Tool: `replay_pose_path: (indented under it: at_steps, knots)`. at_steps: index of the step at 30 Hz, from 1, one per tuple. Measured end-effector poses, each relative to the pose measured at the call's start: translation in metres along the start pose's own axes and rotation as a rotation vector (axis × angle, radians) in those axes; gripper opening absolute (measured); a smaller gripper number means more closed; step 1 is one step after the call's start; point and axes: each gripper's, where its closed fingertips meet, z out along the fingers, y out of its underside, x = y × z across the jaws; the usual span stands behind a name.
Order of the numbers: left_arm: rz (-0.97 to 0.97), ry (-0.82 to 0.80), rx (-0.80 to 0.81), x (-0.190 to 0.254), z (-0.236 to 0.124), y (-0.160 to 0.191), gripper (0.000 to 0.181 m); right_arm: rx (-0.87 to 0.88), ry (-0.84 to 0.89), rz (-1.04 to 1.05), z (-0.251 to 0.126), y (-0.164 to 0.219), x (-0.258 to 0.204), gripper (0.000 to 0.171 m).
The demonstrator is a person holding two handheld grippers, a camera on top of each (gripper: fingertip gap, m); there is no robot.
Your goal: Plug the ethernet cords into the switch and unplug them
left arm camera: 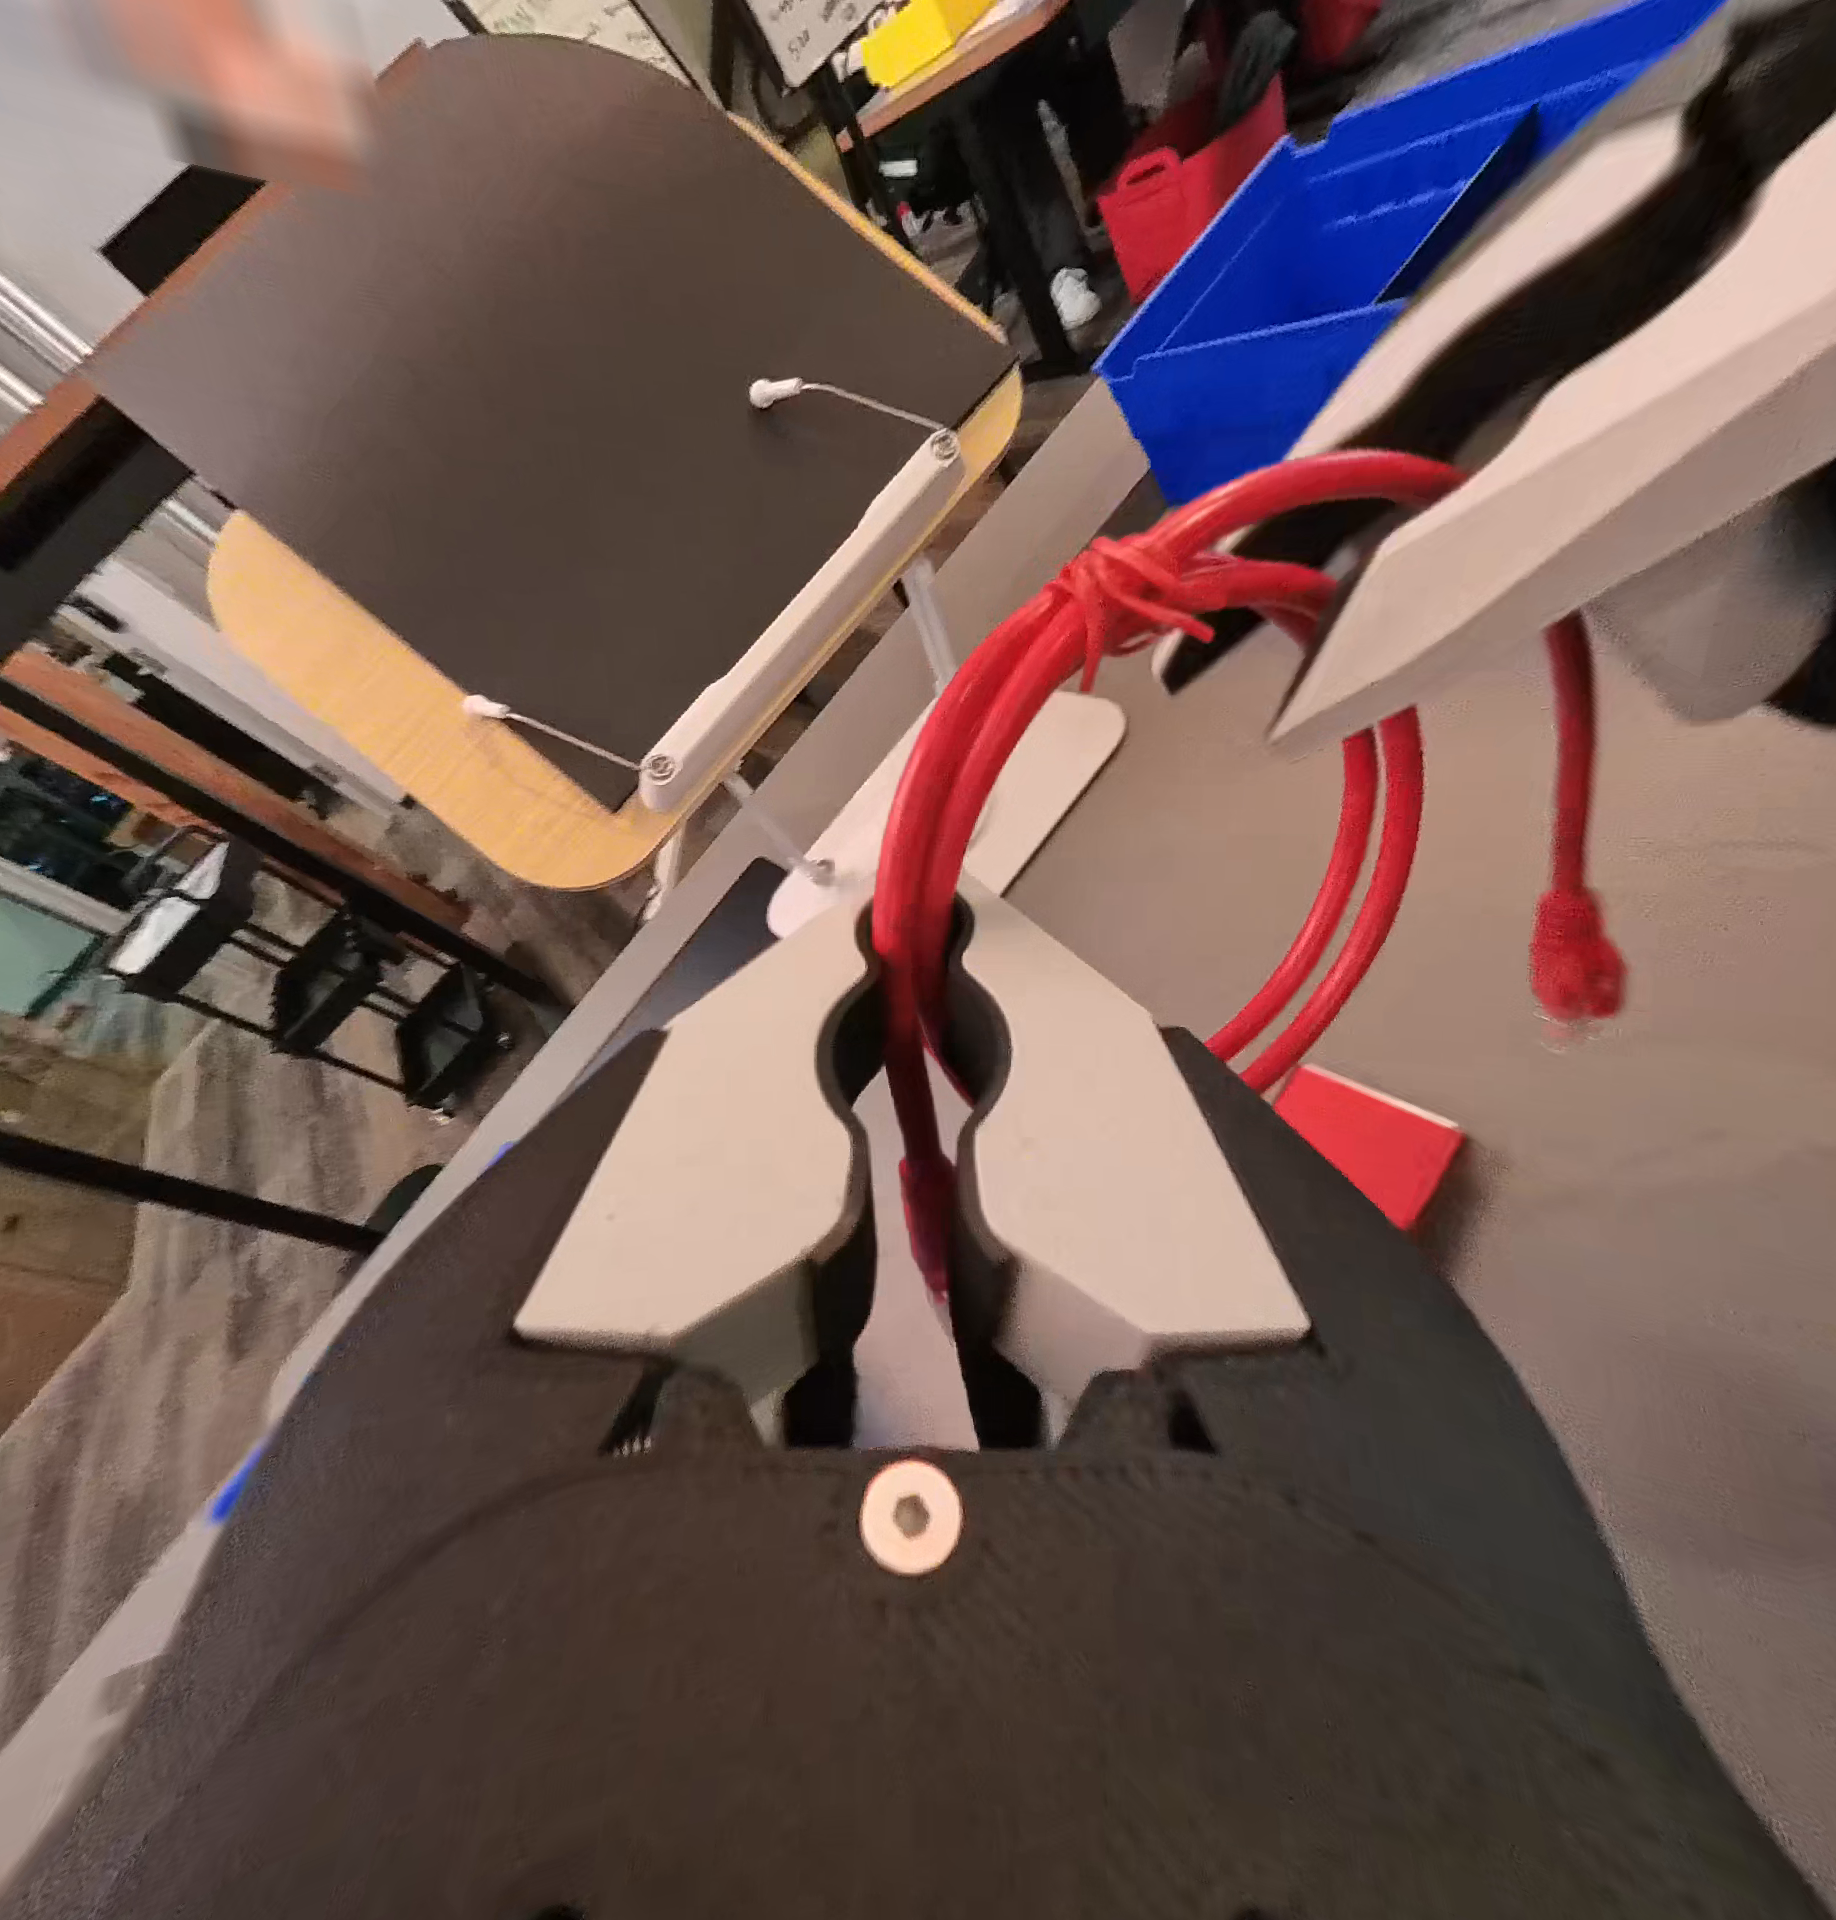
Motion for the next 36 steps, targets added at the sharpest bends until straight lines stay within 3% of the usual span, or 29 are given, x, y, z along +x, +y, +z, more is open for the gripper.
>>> replay_pose_path:
  at_steps: [2, 6, 11, 15, 19, 23, 28, 30, 34, 36]
  knots:
    - [0.041, -0.031, -0.015, -0.007, -0.003, 0.002, 0.001, -0.025, 0.044, -0.094, -0.004, -0.005, 0.001, 0.051]
    - [0.007, 0.014, -0.064, -0.011, -0.007, 0.008, 0.001, -0.101, 0.23, -0.483, -0.016, -0.016, 0.002, 0.05]
    - [-0.028, 0.194, -0.164, 0.014, -0.009, 0.015, 0.001, -0.206, 0.312, -0.929, -0.007, -0.011, -0.021, 0.041]
    - [-0.029, 0.27, -0.182, 0.028, -0.012, 0.015, 0.0, -0.264, 0.368, -1.098, 0.0, -0.004, -0.023, 0.031]
    - [0.0, 0.286, -0.21, 0.034, -0.013, 0.018, 0.0, -0.285, 0.425, -1.163, 0.0, -0.003, -0.02, 0.008]
    - [0.022, 0.27, -0.209, 0.033, -0.012, 0.018, 0.0, -0.281, 0.395, -1.102, -0.002, -0.003, -0.019, 0.006]
    - [0.088, 0.197, -0.192, 0.025, -0.011, 0.016, 0.0, -0.141, 0.262, -0.691, -0.007, -0.015, -0.018, 0.0]
    - [0.121, 0.163, -0.173, 0.022, -0.011, 0.012, 0.0, -0.053, 0.179, -0.417, -0.009, -0.02, -0.013, 0.0]
    - [0.201, 0.071, -0.102, 0.01, -0.014, -0.002, 0.0, 0.141, -0.124, 0.346, -0.013, -0.022, 0.003, 0.0]
    - [0.269, 0.035, -0.12, 0.009, -0.012, 0.003, 0.0, 0.167, -0.159, 0.408, -0.01, -0.016, 0.005, 0.0]
